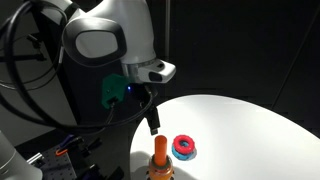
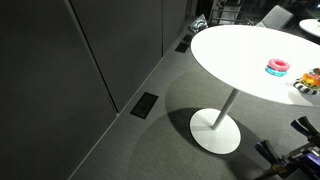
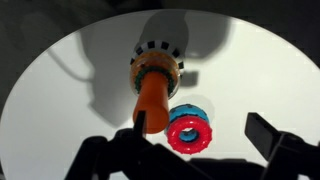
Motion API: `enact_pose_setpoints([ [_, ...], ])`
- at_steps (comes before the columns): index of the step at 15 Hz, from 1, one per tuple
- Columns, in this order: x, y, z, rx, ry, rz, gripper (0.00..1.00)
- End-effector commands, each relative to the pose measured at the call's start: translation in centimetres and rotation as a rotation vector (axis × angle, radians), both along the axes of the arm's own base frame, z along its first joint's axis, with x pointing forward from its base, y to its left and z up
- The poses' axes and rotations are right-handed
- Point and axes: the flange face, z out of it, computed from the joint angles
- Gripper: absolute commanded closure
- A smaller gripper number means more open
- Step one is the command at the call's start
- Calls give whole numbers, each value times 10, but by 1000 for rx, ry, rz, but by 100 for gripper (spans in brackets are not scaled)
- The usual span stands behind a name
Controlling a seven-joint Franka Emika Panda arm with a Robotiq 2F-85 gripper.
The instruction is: Pick up the green ring and put it on the ring holder
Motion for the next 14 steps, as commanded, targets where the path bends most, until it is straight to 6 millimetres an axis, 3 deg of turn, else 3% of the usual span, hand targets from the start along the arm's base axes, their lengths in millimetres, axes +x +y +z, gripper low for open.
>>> enact_pose_setpoints([
  [1,21,20,15,51,60,35,0],
  [8,45,62,38,52,142,113,0],
  [12,51,73,44,47,159,141,0],
  [14,47,72,37,43,147,154,0],
])
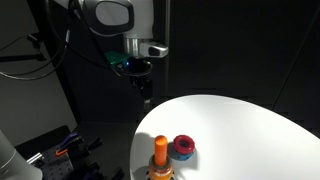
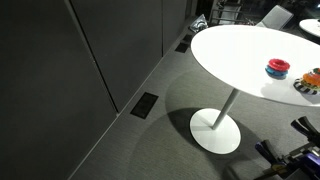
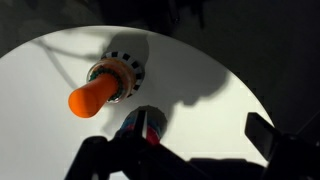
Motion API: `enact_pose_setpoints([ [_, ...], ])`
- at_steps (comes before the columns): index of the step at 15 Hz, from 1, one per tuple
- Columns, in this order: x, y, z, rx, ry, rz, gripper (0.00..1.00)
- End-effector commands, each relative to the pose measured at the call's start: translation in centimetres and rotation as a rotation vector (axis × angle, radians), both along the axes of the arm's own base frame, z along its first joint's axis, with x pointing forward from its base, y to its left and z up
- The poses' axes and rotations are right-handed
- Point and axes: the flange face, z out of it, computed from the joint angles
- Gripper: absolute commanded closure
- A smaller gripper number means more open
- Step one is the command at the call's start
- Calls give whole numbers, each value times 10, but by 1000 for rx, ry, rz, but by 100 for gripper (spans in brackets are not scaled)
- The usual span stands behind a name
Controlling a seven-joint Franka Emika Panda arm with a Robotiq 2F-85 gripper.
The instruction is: Pick up the green ring and put it on the ring holder
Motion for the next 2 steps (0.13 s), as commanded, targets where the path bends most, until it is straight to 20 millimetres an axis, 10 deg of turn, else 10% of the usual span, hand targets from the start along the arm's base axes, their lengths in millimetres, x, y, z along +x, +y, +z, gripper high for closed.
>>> enact_pose_setpoints([
  [1,1,1,1,0,1,2,0],
  [2,1,1,1,0,1,3,0],
])
